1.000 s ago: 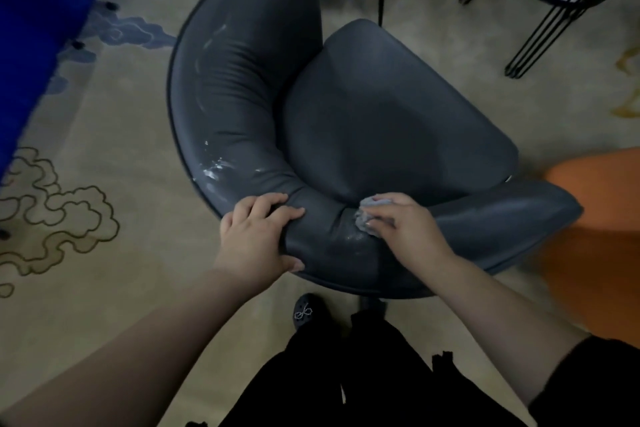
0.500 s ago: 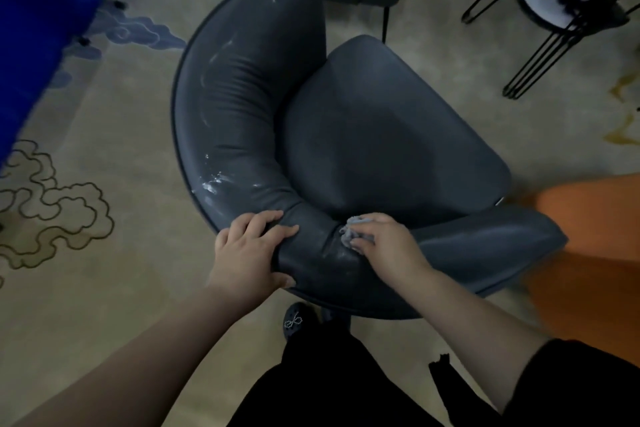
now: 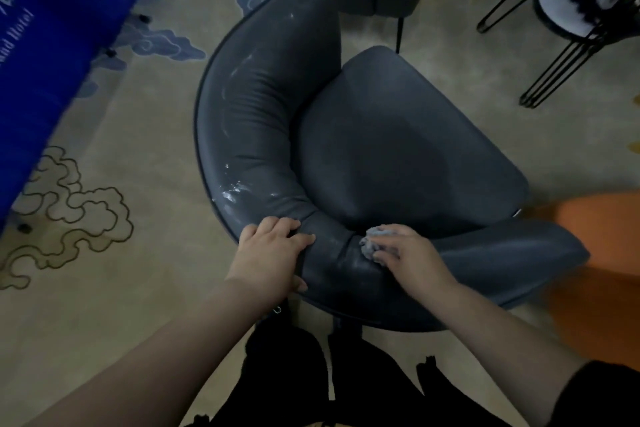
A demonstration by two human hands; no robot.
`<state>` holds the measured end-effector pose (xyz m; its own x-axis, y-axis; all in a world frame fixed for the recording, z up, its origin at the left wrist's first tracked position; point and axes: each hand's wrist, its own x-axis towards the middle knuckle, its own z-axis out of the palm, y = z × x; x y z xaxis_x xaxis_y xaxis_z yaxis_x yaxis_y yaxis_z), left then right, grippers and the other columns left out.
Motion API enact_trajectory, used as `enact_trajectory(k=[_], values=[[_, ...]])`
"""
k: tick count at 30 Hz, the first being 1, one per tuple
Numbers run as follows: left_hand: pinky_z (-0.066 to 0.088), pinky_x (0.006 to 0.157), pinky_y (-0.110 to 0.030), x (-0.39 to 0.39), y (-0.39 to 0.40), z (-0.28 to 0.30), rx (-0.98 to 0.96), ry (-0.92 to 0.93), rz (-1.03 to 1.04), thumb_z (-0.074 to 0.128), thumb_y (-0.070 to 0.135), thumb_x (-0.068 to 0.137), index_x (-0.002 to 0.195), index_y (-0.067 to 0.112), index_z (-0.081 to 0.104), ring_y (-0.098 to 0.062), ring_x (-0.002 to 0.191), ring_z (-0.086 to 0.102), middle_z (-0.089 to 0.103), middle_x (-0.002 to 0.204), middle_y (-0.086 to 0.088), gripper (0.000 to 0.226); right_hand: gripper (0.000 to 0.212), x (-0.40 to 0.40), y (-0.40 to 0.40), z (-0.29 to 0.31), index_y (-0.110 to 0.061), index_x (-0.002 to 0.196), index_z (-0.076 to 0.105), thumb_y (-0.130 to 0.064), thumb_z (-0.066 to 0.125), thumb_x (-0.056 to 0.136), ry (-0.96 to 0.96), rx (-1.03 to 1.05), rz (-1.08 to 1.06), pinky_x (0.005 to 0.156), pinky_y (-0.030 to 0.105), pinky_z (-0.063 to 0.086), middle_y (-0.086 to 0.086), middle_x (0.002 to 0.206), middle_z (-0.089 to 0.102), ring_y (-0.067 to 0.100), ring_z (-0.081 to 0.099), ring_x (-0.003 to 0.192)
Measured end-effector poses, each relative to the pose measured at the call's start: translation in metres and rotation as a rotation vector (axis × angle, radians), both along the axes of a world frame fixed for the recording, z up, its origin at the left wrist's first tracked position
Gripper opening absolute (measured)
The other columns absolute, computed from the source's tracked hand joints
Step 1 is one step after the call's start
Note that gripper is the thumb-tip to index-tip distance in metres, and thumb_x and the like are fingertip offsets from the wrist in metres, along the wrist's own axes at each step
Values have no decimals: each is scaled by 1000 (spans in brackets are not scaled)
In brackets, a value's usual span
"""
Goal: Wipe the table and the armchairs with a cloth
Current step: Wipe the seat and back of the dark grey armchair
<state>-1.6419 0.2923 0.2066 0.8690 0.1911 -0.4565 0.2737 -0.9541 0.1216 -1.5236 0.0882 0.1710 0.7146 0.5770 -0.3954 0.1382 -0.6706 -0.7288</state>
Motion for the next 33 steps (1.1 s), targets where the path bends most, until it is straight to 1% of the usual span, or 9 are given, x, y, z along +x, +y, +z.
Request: enact_trajectory(k=[5,9,11,13,16,19,25,30,33], values=[[17,105,-30,18,38,11,-162,-143,44,69,34,79,133,45,47,-12,133,28,36,145,19,59,27,-24,31,9,-11,113,68,-6,61,88,-12,60,68,88,1,29,-1,121,55,15,52,115],[26,109,-35,33,93,22,-217,-267,59,69,11,79,127,34,58,-19,129,40,47,139,12,55,29,-43,61,11,-4,109,69,8,62,83,13,184,-101,82,-6,29,-3,114,52,-14,52,98],[29,109,-36,42,128,27,-187,-281,28,68,5,78,129,32,57,-23,128,41,47,140,8,59,31,-44,69,8,-9,114,68,1,63,85,19,139,-105,88,-6,24,-9,119,48,-11,47,107],[29,109,-38,51,162,30,-95,-209,-13,66,7,78,136,35,49,-22,132,35,40,146,8,67,30,-43,79,6,-16,116,67,-7,62,88,32,96,-143,91,-5,22,-12,123,47,-1,44,114],[31,109,-41,65,206,29,46,-63,-154,71,21,78,141,37,40,-23,136,29,29,152,7,72,26,-43,108,6,-20,113,69,-13,61,89,20,149,-340,91,-2,30,-11,119,55,2,52,112],[24,113,-33,73,227,25,18,43,-252,77,35,74,142,33,40,-23,138,28,27,154,4,77,28,-44,151,9,-20,116,67,-14,61,90,-39,223,-456,97,5,33,-12,118,56,2,53,113],[29,108,-29,75,231,11,56,14,-336,71,46,77,143,37,36,-22,136,30,27,154,6,75,35,-52,206,7,-19,124,62,-16,64,89,-70,155,-192,102,-1,14,-6,140,40,4,33,131],[29,107,-28,72,237,3,18,-12,-342,67,47,81,144,40,32,-19,137,27,23,155,9,72,29,-36,198,10,-12,119,65,-10,59,91,-109,60,-372,92,-3,20,5,129,58,16,46,125],[33,106,-29,71,237,-2,8,-8,-337,65,48,83,144,41,30,-18,136,27,21,156,11,71,29,-45,213,15,-18,118,66,-14,61,90,-102,131,-346,96,-2,20,-5,131,55,8,44,127]])
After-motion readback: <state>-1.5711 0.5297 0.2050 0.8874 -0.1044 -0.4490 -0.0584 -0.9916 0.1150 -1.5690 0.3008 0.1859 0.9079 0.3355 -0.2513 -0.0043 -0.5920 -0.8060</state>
